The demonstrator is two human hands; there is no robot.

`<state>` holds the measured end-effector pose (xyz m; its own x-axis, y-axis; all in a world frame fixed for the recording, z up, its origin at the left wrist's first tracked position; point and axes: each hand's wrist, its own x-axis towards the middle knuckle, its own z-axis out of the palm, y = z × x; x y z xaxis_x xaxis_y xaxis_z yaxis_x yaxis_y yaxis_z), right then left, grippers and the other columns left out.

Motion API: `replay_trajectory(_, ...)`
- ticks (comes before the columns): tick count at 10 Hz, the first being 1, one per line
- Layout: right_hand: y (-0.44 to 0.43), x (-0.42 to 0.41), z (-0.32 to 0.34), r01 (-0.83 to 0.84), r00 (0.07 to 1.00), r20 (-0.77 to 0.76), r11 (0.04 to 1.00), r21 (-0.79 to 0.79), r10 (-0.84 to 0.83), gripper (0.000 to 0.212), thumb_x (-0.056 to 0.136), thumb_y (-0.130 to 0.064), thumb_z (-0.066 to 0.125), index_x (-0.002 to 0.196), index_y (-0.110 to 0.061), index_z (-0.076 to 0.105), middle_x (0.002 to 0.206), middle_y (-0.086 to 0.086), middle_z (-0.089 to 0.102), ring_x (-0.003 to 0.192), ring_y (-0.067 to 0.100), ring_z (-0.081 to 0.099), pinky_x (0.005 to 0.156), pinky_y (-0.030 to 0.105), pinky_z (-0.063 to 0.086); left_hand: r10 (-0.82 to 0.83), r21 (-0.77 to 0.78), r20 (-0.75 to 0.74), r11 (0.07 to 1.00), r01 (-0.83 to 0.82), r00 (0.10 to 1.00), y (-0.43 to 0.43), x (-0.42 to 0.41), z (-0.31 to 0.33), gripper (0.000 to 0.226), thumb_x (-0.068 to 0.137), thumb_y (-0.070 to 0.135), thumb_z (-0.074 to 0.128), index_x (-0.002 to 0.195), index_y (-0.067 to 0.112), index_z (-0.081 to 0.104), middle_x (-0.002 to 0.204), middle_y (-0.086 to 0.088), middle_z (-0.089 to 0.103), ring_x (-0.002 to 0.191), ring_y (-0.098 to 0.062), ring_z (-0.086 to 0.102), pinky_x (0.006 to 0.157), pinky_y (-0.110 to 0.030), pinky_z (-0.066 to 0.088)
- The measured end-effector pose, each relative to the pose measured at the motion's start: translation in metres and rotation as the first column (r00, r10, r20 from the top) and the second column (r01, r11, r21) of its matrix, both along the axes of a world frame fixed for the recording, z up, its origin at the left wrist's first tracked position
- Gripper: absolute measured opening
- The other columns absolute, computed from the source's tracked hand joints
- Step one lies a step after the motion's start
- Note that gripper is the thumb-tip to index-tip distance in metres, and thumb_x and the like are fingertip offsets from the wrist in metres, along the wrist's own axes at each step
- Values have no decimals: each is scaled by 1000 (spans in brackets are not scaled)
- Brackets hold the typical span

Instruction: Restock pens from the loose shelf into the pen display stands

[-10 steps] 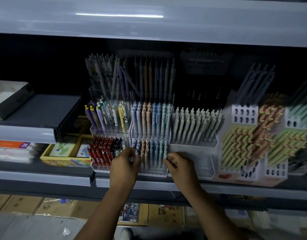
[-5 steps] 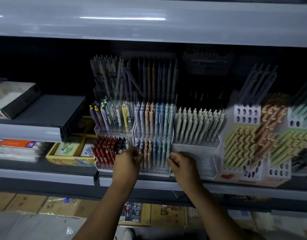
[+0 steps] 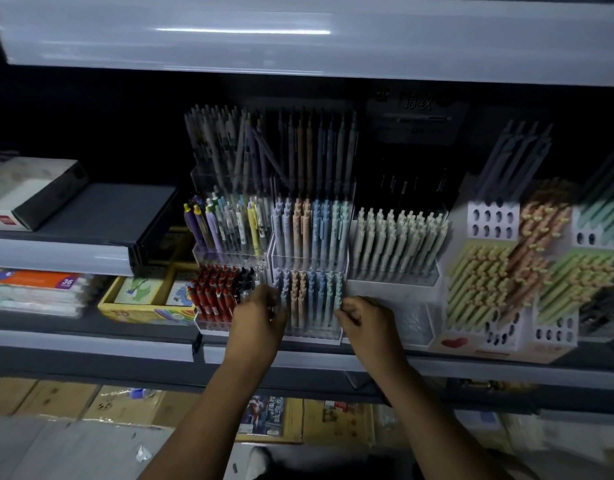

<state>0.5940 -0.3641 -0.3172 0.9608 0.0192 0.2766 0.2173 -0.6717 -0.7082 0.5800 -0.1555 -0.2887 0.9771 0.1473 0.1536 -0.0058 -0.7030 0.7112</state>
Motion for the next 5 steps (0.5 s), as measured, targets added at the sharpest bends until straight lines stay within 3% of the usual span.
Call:
replay_trajectory(2, 1, -16, 21, 8, 1000, -25, 1000, -8, -8, 25, 91, -15, 73, 115, -9, 69, 108, 6, 70, 96, 16, 67, 81, 16, 47, -113, 19, 31, 994, 112, 993, 1, -19, 12, 21, 95, 20, 66, 113, 16, 56, 102, -4, 63, 83, -22, 63, 73, -42, 56)
replay_trajectory(5, 7, -65, 78, -33, 996, 75, 993, -109, 41, 34, 91, -19, 72, 124, -13, 65, 120, 5, 64, 106, 20, 62, 90, 30, 51, -269, 43, 144, 963, 265, 952, 2, -59, 54, 20, 96, 20, 65, 115, 14, 61, 110, -1, 58, 94, -19, 58, 77, -31, 47)
